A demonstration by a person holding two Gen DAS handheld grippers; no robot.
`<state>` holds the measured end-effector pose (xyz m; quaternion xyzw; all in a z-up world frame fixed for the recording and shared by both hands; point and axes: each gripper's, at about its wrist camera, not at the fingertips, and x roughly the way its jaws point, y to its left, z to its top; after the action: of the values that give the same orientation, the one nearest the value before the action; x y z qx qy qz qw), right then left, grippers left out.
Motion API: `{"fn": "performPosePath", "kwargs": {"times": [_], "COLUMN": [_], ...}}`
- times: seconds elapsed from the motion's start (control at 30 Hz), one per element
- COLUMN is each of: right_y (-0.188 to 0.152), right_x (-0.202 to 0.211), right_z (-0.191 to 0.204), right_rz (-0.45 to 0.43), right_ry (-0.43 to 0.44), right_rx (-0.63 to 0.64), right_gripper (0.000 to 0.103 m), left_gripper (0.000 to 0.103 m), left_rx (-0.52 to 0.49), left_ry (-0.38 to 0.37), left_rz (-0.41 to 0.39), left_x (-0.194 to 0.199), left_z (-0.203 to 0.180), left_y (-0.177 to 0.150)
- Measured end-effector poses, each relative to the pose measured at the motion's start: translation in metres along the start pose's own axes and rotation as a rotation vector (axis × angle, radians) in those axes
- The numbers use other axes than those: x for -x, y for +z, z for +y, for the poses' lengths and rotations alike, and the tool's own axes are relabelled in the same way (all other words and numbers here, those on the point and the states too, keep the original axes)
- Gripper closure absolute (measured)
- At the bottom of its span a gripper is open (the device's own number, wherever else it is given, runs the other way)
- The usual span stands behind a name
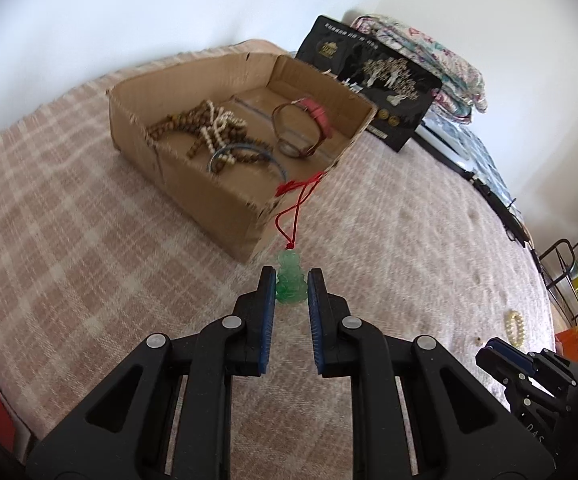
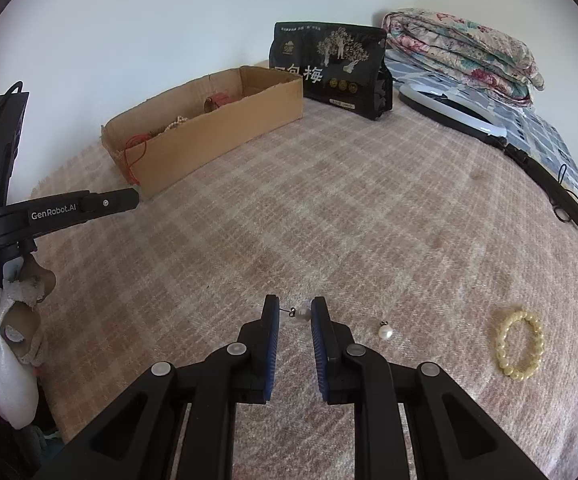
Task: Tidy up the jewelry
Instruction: 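Carry the pendant into the box with left gripper while right carries the earring in, open both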
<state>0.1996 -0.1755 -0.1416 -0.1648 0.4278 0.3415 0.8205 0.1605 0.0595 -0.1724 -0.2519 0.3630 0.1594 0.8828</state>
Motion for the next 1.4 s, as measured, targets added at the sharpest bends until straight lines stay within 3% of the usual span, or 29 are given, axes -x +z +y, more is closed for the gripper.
{"fn": "performPosePath", "kwargs": {"times": [0.3,0.6,0.97,1.4], "right_y": [0.008,0.04,0.109,0.193], "right_x": [0.029,0.046,0.044,0.001], "right_z": [0.003,0.019,0.042,0.06], "right_rz": [-0.035,-0.064,-0.104,-0.133], "right_ry": [-0.028,-0.041,-0.018,0.043], "right_rx": [-0.044,-0.033,-0.042,-0.075], "right_gripper": [0.088,0.088,0.088,0.088], "left_gripper": [0.089,0.089,0.089,0.089], "left_rx": [-0.056,-0.083,-0.129,-0.299], "left_ry": [-0.037,-0.061,-0.08,-0.102], "left_rz": [-0.034,-0.059,-0.069,-0.037], "left_x": [0.023,0.039,0.042,0.023], "left_z": [-0.001,0.013,0.038,0.04], "left_y": [0.018,0.044,0.101,0.154]}}
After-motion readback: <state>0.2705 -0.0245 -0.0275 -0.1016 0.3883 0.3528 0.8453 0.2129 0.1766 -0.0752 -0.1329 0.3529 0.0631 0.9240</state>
